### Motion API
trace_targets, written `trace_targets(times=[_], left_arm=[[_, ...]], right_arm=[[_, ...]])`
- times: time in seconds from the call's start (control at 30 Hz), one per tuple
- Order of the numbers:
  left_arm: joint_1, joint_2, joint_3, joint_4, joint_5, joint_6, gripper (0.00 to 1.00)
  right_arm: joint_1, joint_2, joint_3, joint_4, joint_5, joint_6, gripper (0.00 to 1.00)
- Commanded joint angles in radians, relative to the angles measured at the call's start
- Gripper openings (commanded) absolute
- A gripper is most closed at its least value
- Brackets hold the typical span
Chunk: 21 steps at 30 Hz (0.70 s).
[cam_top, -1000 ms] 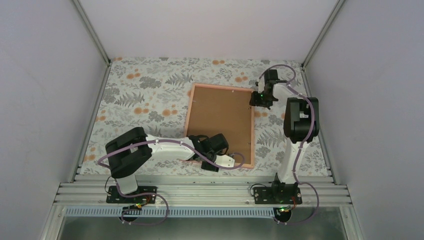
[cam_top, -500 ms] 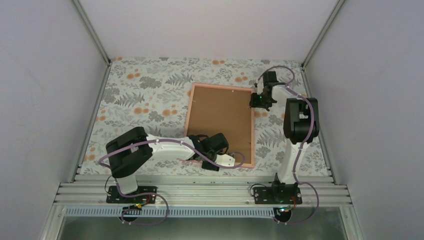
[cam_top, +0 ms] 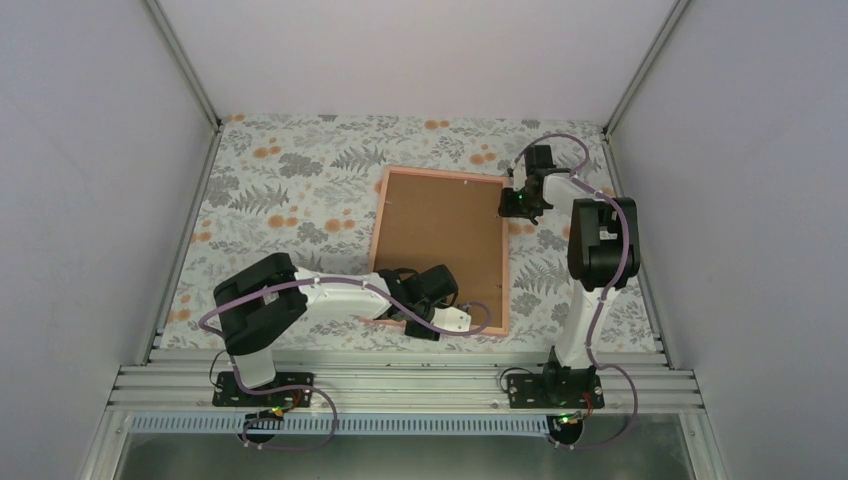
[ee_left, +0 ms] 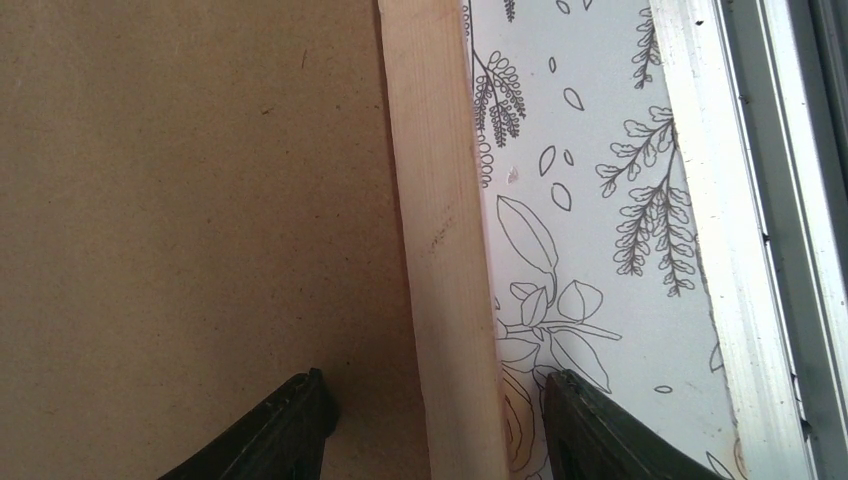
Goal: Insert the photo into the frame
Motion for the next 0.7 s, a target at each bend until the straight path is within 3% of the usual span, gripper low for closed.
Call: trace_targets(times=[0.0,0.47,0.57,0.67], left_arm=[[0.010,0.041,-0.001,-0.018,-0.002,-0.015,0.55],[0.011,0.046,0.000,-0.022,-0.002,-0.012,0.54],[0.010,0.048,0.004,-0.022,-0.001,-0.012,0.53],[0.010,0.051,0.008,-0.024,0.002,-0.012,0.52]], right_arm=[[0.014,-0.025,-0.029,-0.053,0.014,-0.005,0.36],[0.011,-0.045,-0.046,-0.042,0.027,0.003,0.32],[0.011,-0.043,-0.034,-0.039,0.013,0.003,0.39],[0.006,-0.051,-0.001,-0.043,-0.018,0.003,0.53]])
